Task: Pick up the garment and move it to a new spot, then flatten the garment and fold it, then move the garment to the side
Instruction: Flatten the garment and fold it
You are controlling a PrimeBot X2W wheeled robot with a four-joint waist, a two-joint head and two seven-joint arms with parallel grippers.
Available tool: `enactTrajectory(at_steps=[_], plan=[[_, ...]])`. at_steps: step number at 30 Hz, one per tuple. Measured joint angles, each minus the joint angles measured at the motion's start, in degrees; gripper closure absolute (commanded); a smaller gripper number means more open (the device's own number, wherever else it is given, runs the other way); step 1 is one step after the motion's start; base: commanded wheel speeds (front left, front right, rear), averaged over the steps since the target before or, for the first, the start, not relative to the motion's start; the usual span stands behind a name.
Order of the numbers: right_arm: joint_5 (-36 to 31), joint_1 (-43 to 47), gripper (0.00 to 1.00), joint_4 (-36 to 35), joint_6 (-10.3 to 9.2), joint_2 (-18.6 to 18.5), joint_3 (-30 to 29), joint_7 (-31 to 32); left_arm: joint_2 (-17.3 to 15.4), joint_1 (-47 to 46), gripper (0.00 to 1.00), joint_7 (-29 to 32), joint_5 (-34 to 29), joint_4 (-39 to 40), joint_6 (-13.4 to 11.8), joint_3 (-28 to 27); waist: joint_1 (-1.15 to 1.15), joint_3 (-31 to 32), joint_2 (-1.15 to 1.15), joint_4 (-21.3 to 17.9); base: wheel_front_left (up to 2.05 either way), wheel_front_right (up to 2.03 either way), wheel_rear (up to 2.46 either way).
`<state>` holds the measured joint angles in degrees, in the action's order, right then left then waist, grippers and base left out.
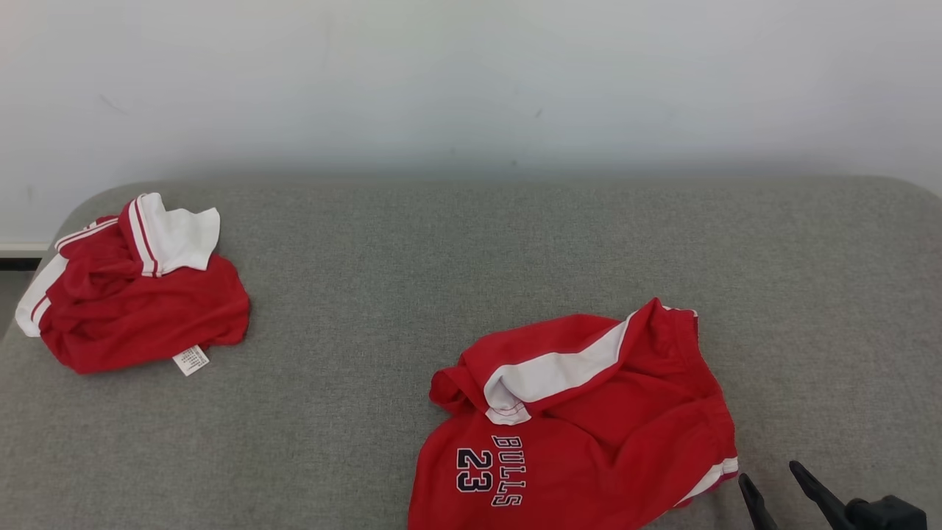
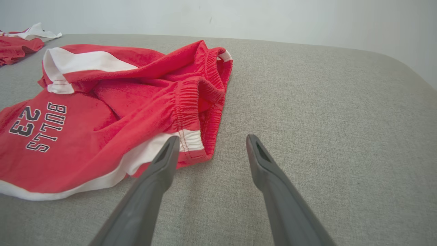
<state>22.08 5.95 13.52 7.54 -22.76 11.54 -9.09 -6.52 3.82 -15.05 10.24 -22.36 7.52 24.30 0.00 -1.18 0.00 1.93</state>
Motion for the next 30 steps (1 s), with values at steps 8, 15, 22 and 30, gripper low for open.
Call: enactTrajectory(at_steps=[8, 15, 22, 30], plan=[[2.0, -4.14, 0.0, 2.92, 0.0, -5.2, 7.45, 0.48, -0.65, -2.58, 0.0, 0.0, 2.59, -5.56, 0.0, 2.91, 0.0, -1.21, 0.0, 0.31, 0.0, 0.0, 0.0], [3.31, -8.65, 0.0, 4.15, 0.0, -9.56, 13.43, 1.29, -1.4, -5.44, 0.0, 0.0, 4.15, -8.44, 0.0, 4.69, 0.0, -2.05, 0.0, 0.69, 0.0, 0.0, 0.0], [6.14, -12.82, 0.0, 5.63, 0.0, -13.27, 20.0, 2.01, -1.64, -8.77, 0.0, 0.0, 5.98, -10.83, 0.0, 7.87, 0.0, -3.44, 0.0, 1.36, 0.0, 0.0, 0.0], [11.6, -15.97, 1.0, 6.94, 0.0, -15.21, 27.7, 1.65, -1.7, -11.71, 1.0, -0.03, 8.84, -13.3, 0.02, 10.93, 0.01, -4.0, 0.0, 2.34, 0.0, 0.0, 0.0]])
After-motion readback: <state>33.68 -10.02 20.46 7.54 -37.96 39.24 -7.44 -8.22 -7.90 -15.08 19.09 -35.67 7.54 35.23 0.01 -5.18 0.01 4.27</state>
